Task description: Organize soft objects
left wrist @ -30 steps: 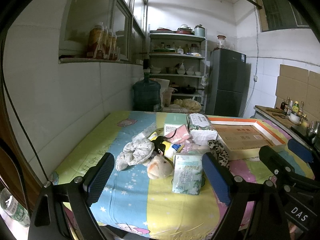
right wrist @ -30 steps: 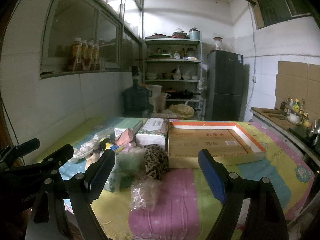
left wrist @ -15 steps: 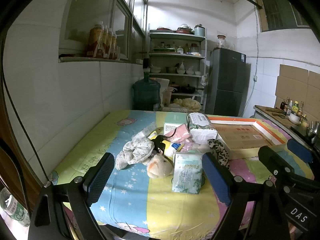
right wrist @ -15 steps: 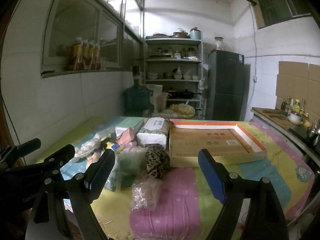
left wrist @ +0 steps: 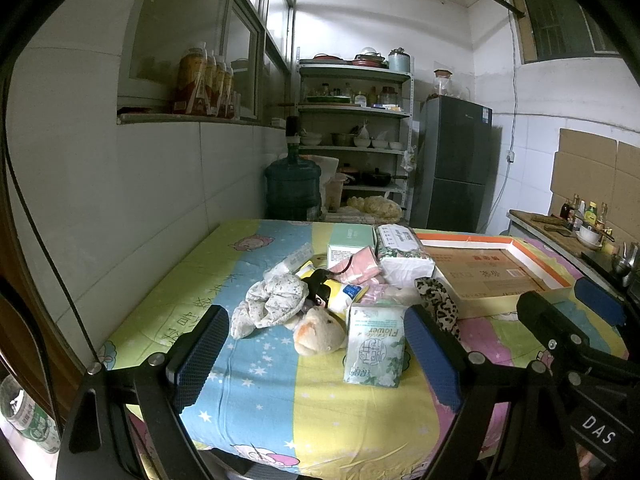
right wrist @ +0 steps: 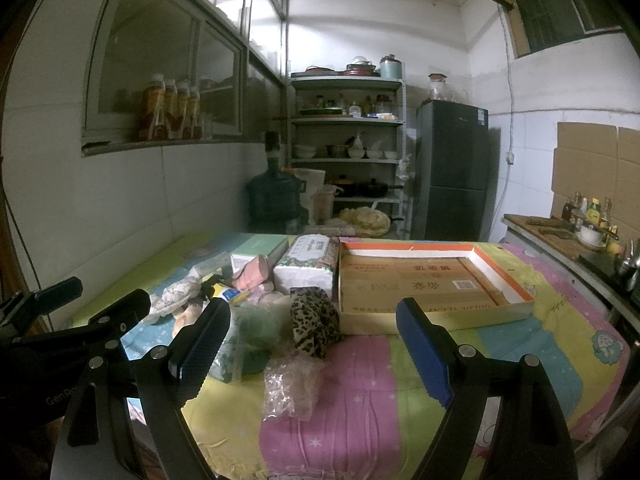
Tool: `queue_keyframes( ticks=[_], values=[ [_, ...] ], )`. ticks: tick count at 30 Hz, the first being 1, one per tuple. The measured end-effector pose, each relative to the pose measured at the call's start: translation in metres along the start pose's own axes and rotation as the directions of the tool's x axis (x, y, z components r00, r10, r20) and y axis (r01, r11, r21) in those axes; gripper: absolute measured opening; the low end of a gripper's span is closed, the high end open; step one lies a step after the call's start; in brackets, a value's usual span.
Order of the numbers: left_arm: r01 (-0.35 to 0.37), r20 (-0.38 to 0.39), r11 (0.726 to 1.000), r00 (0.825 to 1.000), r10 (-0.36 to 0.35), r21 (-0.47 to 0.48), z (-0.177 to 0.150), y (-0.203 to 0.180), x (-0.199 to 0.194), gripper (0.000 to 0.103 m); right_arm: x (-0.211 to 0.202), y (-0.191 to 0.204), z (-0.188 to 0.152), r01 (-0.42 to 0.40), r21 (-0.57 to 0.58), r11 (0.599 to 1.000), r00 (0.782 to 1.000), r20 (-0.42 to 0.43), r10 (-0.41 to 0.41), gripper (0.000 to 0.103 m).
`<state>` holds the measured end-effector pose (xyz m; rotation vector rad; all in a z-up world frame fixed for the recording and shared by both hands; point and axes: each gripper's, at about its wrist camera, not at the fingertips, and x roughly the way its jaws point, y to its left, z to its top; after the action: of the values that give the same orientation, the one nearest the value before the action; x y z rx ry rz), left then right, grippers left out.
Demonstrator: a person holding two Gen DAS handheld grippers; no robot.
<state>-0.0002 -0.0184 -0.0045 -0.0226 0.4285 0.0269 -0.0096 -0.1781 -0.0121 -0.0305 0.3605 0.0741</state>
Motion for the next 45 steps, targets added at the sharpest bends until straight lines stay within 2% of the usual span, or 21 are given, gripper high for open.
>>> queue_keyframes(
  ticks=[7, 14, 21, 30, 31, 33, 42, 43, 44, 45],
  values=[
    [0.0, -0.007, 1.0, 1.0, -0.001, -0.01, -0.004, 0.001, 0.003, 0.09, 0.007, 0.008, -0.004, -0.019, -0.005, 1.0, 1.0, -0.024, 0.019, 0.086],
    [0.028, -0.022, 0.999, 0.999, -0.028, -0.023, -0.016, 0.008, 0.017, 0.09, 0.036, 0.013, -0.024, -0.048, -0.004, 0.999, 0.992, -0.118, 0.048, 0.086],
    [0.093, -0.068, 0.995, 0.993, -0.095, -0.029, -0.025, 0.011, 0.035, 0.09, 0.068, 0.007, -0.043, -0.073, 0.0, 0.997, 0.976, -0.204, 0.072, 0.086],
    [0.178, -0.135, 0.983, 0.974, -0.181, -0.035, -0.032, 0.001, 0.065, 0.09, 0.102, 0.001, -0.063, -0.096, 0.009, 0.995, 0.952, -0.292, 0.094, 0.086],
    [0.184, -0.141, 0.982, 0.972, -0.188, -0.038, -0.032, 0.001, 0.067, 0.09, 0.104, 0.0, -0.065, -0.101, 0.01, 0.995, 0.95, -0.296, 0.099, 0.082],
    [0.196, -0.154, 0.98, 0.968, -0.2, -0.043, -0.032, -0.003, 0.072, 0.09, 0.106, -0.003, -0.065, -0.133, 0.026, 0.991, 0.944, -0.302, 0.134, 0.054],
    [0.24, -0.226, 0.969, 0.942, -0.246, -0.054, -0.04, -0.02, 0.103, 0.09, 0.107, -0.013, -0.066, -0.179, 0.045, 0.983, 0.934, -0.308, 0.184, 0.052],
    [0.241, -0.23, 0.969, 0.941, -0.246, -0.053, -0.042, -0.02, 0.106, 0.085, 0.107, -0.015, -0.066, -0.184, 0.048, 0.982, 0.933, -0.307, 0.189, 0.052],
    [0.24, -0.235, 0.969, 0.94, -0.246, -0.053, -0.043, -0.021, 0.108, 0.072, 0.107, -0.015, -0.066, -0.185, 0.048, 0.982, 0.932, -0.307, 0.191, 0.052],
    [0.239, -0.242, 0.97, 0.939, -0.245, -0.053, -0.044, -0.023, 0.11, 0.066, 0.107, -0.016, -0.066, -0.187, 0.047, 0.981, 0.932, -0.306, 0.192, 0.052]
  ],
)
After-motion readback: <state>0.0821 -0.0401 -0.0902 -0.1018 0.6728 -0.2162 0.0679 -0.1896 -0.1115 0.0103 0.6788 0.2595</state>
